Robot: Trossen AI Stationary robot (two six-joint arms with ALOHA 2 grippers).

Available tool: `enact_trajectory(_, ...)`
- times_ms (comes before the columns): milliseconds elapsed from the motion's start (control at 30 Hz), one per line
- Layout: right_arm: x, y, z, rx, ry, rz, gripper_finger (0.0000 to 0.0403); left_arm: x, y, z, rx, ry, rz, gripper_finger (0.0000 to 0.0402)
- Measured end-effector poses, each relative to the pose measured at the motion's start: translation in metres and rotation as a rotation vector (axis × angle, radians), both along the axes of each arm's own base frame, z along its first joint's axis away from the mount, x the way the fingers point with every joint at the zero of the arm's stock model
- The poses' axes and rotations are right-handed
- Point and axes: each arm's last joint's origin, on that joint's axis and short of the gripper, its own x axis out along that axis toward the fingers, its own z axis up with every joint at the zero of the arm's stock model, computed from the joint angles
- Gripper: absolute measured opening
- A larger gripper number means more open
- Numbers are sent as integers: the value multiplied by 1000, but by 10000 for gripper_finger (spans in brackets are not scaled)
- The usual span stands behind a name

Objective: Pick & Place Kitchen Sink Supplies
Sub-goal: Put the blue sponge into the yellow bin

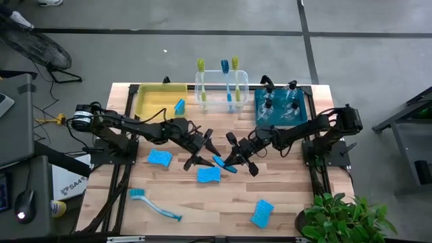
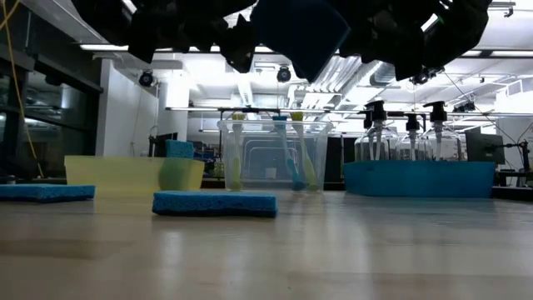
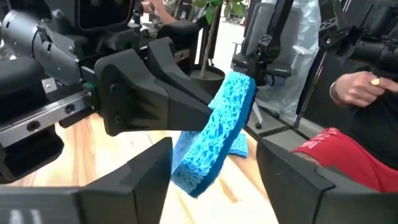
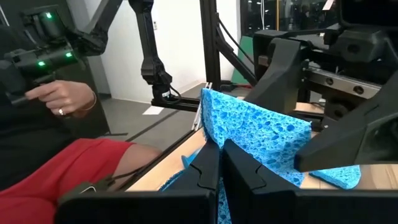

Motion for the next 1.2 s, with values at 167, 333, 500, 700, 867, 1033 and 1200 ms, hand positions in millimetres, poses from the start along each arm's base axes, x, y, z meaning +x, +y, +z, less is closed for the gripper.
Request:
enact_trajectory(167, 0, 0, 0, -1, 2, 0, 0, 0, 0, -1, 6, 3, 0, 167)
enact_trajectory(333, 0, 0, 0, -1, 1, 0, 0, 0, 0, -1, 7, 4, 0, 99)
enact_trajectory(500, 0, 0, 0, -1, 2, 0, 0, 0, 0, -1, 7, 4, -3, 38)
enact_trajectory(700, 0, 0, 0, -1, 4, 18, 19, 0, 0, -1, 20, 1, -6, 13)
enact_trajectory(867, -1, 1, 0, 25, 19, 27, 71, 0, 0, -1, 19, 3, -13, 8)
enact_trajectory(1033, -1, 1, 0, 43, 27, 31, 132, 0, 0, -1, 17, 4, -15, 7)
enact_trajectory(1200, -2, 0, 0, 42, 48, 20, 169, -2, 2, -3, 27, 59, 69, 5)
